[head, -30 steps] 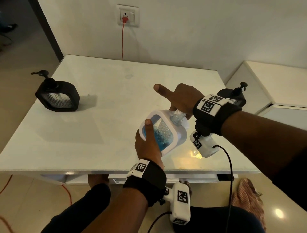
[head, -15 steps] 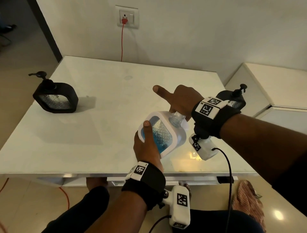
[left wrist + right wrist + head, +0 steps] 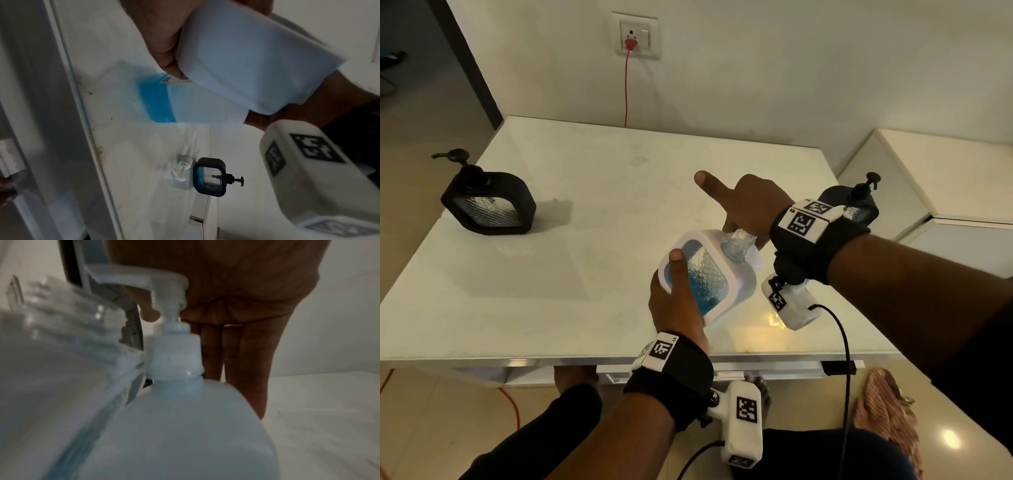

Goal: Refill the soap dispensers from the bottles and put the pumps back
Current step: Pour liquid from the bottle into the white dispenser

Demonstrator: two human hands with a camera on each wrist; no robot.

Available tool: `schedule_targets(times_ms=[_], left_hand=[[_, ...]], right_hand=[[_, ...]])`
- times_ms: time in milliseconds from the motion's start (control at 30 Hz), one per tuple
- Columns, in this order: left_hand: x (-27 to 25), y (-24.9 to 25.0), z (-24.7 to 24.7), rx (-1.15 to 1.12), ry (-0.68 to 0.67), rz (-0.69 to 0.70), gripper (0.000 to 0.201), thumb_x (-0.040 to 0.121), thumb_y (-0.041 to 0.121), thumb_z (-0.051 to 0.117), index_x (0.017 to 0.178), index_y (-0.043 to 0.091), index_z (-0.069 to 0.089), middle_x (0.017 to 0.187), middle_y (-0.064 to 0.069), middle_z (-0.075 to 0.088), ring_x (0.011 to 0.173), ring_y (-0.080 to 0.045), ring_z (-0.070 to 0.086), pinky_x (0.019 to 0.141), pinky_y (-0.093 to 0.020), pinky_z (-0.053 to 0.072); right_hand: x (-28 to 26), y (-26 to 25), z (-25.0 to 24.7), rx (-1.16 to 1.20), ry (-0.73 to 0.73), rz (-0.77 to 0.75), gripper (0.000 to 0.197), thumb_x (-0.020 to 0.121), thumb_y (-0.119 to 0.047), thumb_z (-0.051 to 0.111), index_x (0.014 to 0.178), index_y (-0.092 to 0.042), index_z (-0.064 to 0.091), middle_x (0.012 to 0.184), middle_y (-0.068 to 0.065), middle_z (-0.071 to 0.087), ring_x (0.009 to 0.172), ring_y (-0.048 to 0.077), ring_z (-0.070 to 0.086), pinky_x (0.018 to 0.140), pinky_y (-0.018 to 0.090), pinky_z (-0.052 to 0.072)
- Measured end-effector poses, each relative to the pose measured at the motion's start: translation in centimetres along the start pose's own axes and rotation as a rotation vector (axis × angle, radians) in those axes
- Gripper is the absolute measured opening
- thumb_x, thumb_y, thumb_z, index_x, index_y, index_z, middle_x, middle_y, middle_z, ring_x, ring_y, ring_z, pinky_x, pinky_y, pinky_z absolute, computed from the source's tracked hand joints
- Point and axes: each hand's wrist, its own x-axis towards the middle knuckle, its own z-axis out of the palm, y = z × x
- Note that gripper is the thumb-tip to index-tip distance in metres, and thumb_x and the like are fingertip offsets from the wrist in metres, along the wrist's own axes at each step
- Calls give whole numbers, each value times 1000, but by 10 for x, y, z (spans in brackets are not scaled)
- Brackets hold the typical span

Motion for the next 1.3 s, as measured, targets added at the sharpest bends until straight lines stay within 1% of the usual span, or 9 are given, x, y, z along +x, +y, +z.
schedule_targets(times_ms=[233, 433, 600, 700, 800, 933, 1067, 1200, 1300], left_hand=[[2, -1, 0, 11, -12, 16, 68, 45, 103, 57, 95, 57, 64, 117, 7, 72, 111, -26, 71, 99, -52, 60], [0, 0, 1, 9, -8, 11, 63, 52, 95, 57, 97, 51, 63, 117, 5, 72, 112, -27, 70, 100, -54, 59], [0, -3, 1, 15, 0, 10, 78, 40, 107, 57, 97, 54, 66, 119, 5, 73, 110, -27, 72, 98, -53, 60], [-1, -1, 2, 16, -10, 6, 76, 37, 108, 58, 94, 59, 67, 118, 6, 73, 110, -26, 71, 98, -53, 60], [-3, 1, 2, 6, -18, -13, 64, 47, 100, 59, 93, 57, 65, 115, 9, 72, 110, -26, 71, 100, -53, 59], [-6, -1, 2, 7, -28, -29, 69, 46, 101, 60, 96, 53, 61, 113, 11, 69, 111, -26, 69, 102, -53, 58], [-6, -3, 3, -19, -45, -34, 69, 51, 98, 60, 103, 52, 64, 119, 7, 72, 112, -24, 70, 101, -51, 59], [-8, -3, 2, -35, -65, -26, 77, 52, 102, 60, 110, 50, 63, 124, 5, 71, 113, -25, 70, 102, -52, 58], [-6, -2, 1, -59, -73, -44, 62, 68, 86, 59, 115, 46, 63, 123, 3, 72, 113, -26, 70, 100, -53, 59]], right_hand=[[-1, -6, -1, -60, -2, -11, 90, 88, -84, 26, 64, -9, 68, 40, -8, 59, 49, 14, 58, 76, 34, 56], [2, 1, 5, -121, 88, -46, 97, 88, -84, 29, 81, 1, 75, 75, 8, 76, 54, 20, 61, 82, 41, 60], [0, -4, -2, -40, 18, -7, 95, 90, -82, 21, 68, -4, 70, 55, -2, 69, 49, 14, 58, 77, 34, 55], [-1, -4, -8, 22, -37, 18, 96, 89, -84, 19, 68, -6, 70, 68, 0, 73, 59, 20, 65, 81, 40, 60], [-2, -7, -12, 78, -97, 55, 103, 87, -86, 16, 86, -2, 76, 72, 3, 73, 74, 27, 70, 81, 44, 60], [-3, -7, -15, 114, -162, 80, 106, 85, -88, 14, 90, -4, 79, 82, 4, 74, 80, 21, 67, 71, 34, 51], [-4, -2, -13, 212, -173, 63, 105, 84, -88, 14, 89, -8, 81, 88, 5, 78, 92, 24, 71, 87, 39, 53], [-6, 1, -15, 334, -184, -73, 91, 99, -70, 15, 98, -8, 81, 95, -1, 79, 91, 9, 73, 68, 11, 49], [-5, 9, -18, 288, -201, -146, 82, 103, -64, 17, 100, -12, 81, 100, -3, 79, 97, 8, 72, 80, 18, 49]])
